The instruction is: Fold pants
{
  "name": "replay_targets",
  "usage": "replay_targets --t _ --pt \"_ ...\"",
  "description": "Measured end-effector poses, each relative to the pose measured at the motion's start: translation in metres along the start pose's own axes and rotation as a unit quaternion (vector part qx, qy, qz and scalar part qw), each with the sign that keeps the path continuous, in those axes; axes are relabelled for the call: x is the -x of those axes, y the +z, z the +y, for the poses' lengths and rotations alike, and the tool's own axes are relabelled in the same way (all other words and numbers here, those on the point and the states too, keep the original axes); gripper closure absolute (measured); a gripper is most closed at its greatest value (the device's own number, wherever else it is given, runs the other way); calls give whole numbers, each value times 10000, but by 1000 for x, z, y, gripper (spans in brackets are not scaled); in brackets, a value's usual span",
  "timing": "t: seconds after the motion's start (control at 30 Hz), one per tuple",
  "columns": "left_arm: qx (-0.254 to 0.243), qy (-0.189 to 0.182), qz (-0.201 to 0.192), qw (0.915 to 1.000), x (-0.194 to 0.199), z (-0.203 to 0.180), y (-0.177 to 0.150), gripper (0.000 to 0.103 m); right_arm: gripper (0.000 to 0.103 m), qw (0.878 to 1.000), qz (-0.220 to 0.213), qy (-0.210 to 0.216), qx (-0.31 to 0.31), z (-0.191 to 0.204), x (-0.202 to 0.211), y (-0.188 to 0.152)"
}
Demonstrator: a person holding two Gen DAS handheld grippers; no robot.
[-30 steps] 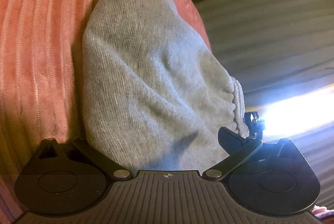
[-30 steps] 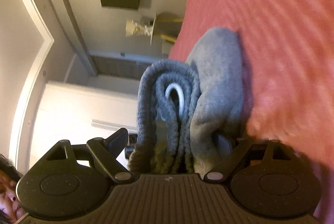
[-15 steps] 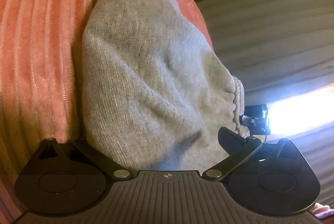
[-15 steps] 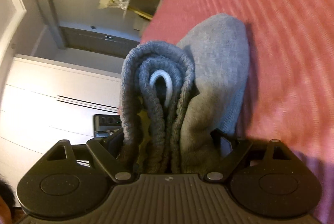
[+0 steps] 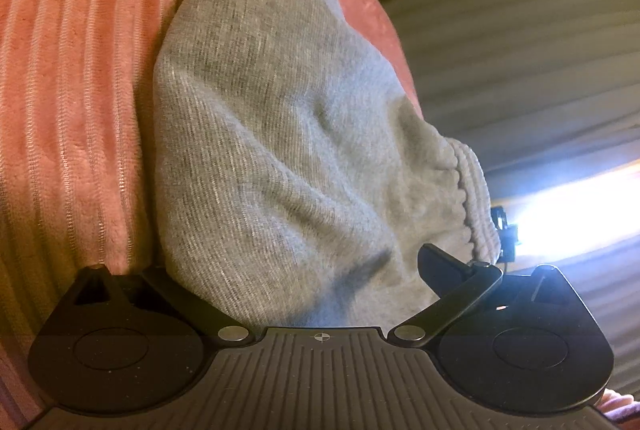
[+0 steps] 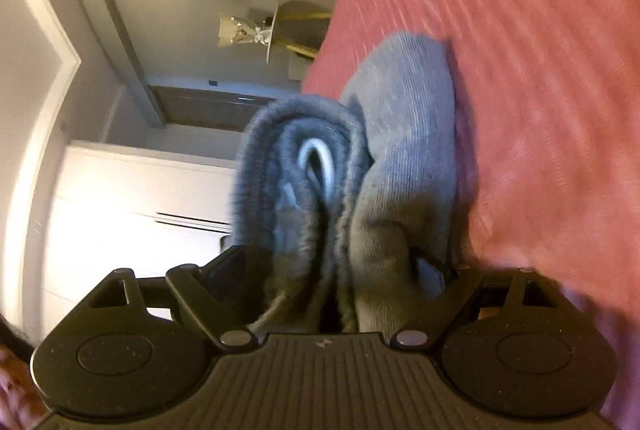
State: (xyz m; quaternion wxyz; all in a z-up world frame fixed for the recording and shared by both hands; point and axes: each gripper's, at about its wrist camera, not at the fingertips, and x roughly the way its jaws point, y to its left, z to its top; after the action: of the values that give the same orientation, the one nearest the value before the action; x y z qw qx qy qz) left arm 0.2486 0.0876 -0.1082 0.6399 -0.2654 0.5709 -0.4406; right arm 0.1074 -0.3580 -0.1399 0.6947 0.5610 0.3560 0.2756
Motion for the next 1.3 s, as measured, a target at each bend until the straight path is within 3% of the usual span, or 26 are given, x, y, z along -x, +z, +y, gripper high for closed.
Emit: replay_targets --t 0.23,0.53,0.7,0.77,0.8,0.87,0.9,0.93,0.97,1.03,1.13,1.3 --pt "-24 20 43 10000 -1 -2 3 0 16 9998 -107 137 -33 -10 -10 2" --pt "-196 390 -42 9990 -7 -19 -1 0 16 9888 -216 -1143 935 29 -27 -13" --pt "76 458 -46 9989 -10 -20 2 0 16 9937 -302 -1002 410 23 -31 -2" --pt "200 632 -183 9976 -9 -26 0 0 16 9914 -476 -1178 321 25 -33 -5" --pt "4 849 -245 9961 -11 -34 -4 1 17 9879 -575 -1389 387 31 -36 -9" --pt "-711 1488 -314 9858 -18 -59 -14 12 35 9742 -645 -1941 952 53 -44 -21" --pt "-1194 1902 -306 9740 -23 -73 -21 21 50 9613 -667 -2295 1370 65 -47 -29" --pt "-1490 2076 -341 9662 -24 -83 -26 30 52 9560 -735 -2403 1517 72 -49 -35" --pt "-1559 2097 -409 9644 -21 -87 -28 35 53 9550 -797 -2417 1523 76 -47 -39" --pt "-1303 2083 -560 9677 -13 -90 -27 58 56 9515 -905 -2463 1607 84 -45 -44" --pt "-1162 1894 -735 9722 1 -96 -24 66 58 9468 -1085 -2469 1759 98 -42 -52" --pt "-1463 1549 -999 9719 16 -116 -22 67 58 9433 -1187 -2408 1954 122 -43 -50"
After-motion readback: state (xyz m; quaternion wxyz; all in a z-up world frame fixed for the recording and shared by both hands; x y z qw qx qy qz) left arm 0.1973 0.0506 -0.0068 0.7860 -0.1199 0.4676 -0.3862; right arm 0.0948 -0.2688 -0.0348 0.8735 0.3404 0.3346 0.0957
